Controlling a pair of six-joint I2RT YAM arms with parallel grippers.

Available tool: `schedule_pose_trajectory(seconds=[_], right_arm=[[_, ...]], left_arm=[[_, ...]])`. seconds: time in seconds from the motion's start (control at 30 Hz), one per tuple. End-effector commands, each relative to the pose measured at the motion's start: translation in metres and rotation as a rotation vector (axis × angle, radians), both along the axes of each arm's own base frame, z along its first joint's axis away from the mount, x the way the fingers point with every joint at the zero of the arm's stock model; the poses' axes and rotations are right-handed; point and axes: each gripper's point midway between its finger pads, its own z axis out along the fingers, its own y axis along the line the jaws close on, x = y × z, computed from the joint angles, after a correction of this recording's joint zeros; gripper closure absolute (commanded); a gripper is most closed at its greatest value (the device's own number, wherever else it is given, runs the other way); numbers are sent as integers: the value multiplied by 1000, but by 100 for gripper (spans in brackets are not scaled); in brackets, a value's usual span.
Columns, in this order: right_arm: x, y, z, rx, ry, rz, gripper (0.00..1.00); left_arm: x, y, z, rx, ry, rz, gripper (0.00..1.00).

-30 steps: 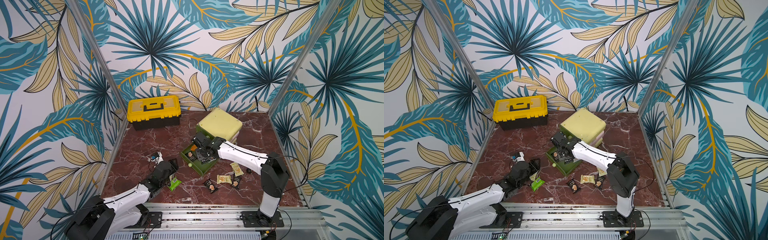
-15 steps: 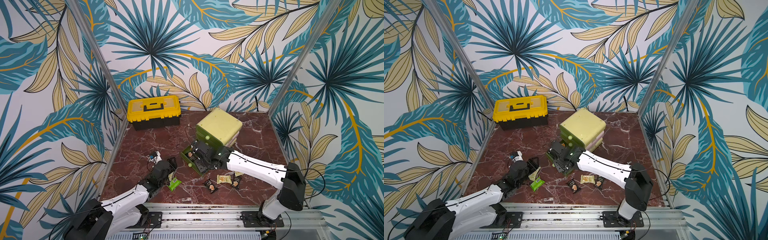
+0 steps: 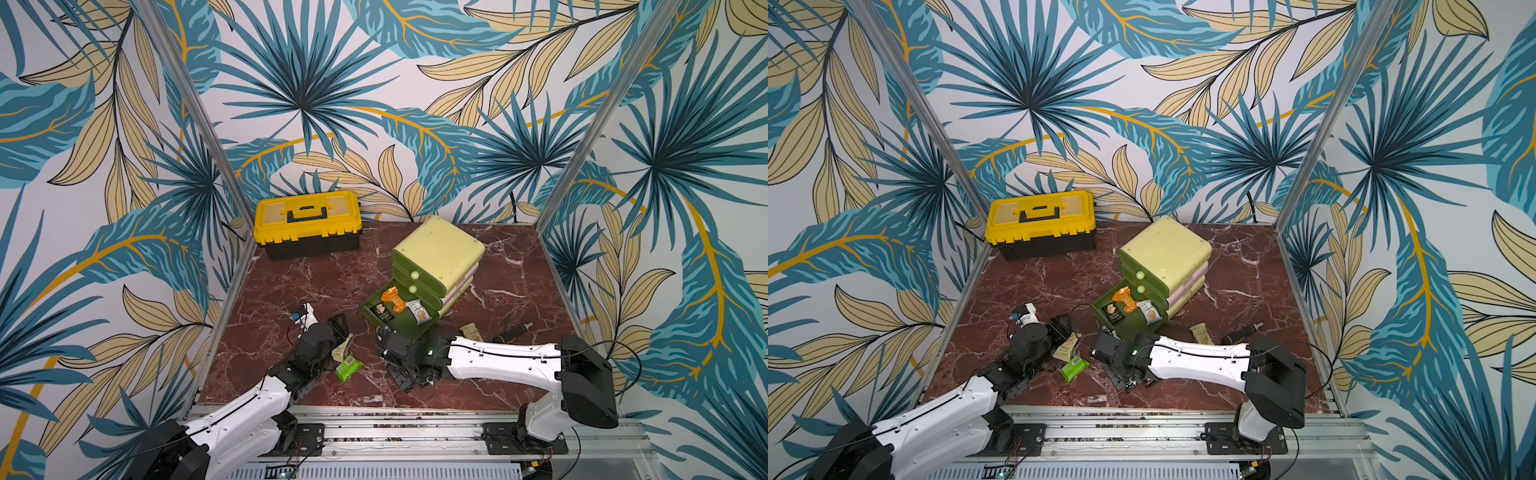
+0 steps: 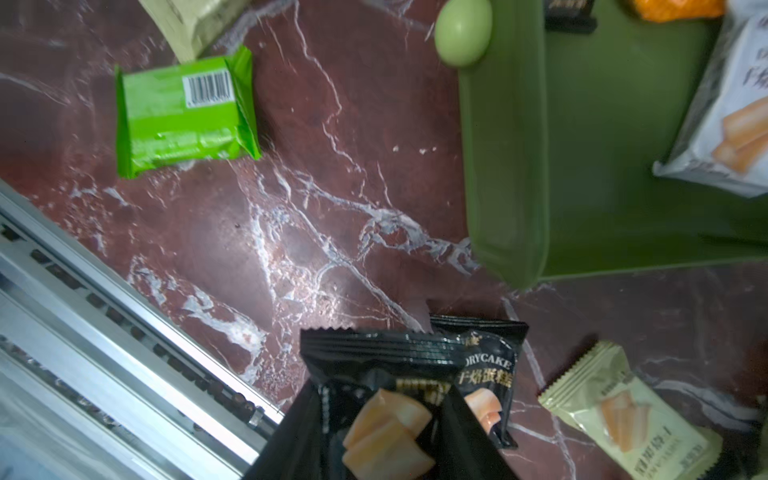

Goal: Take the cookies out of the drawer
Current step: Place the cookie at the center of the board.

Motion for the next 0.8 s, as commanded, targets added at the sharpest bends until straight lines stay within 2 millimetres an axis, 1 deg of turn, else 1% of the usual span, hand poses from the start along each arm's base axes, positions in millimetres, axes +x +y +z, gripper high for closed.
schedule_pose_trajectory(seconds=[0.0, 0.2, 0.3, 0.43, 0.57, 0.7, 0.77], right_arm=[[-5, 4, -17, 21, 24, -18, 61], [-8, 5, -39, 0, 49, -10, 60], [-7, 9, -46, 2, 50, -9, 60], [-4, 7, -54, -22, 44, -24, 59], [-1, 3, -55, -35, 26, -41, 51], [2, 1, -48, -31, 2, -43, 44], [3, 2, -43, -23, -8, -38, 41]], left_arm=[[-10, 13, -16, 34, 41, 28, 40], [-14, 17, -14, 33, 41, 37, 40], [-15, 17, -14, 35, 42, 38, 40], [-16, 19, -12, 38, 40, 45, 39], [-15, 20, -11, 45, 38, 46, 39], [-15, 22, -12, 51, 40, 55, 38], [-15, 22, -12, 56, 39, 56, 38]])
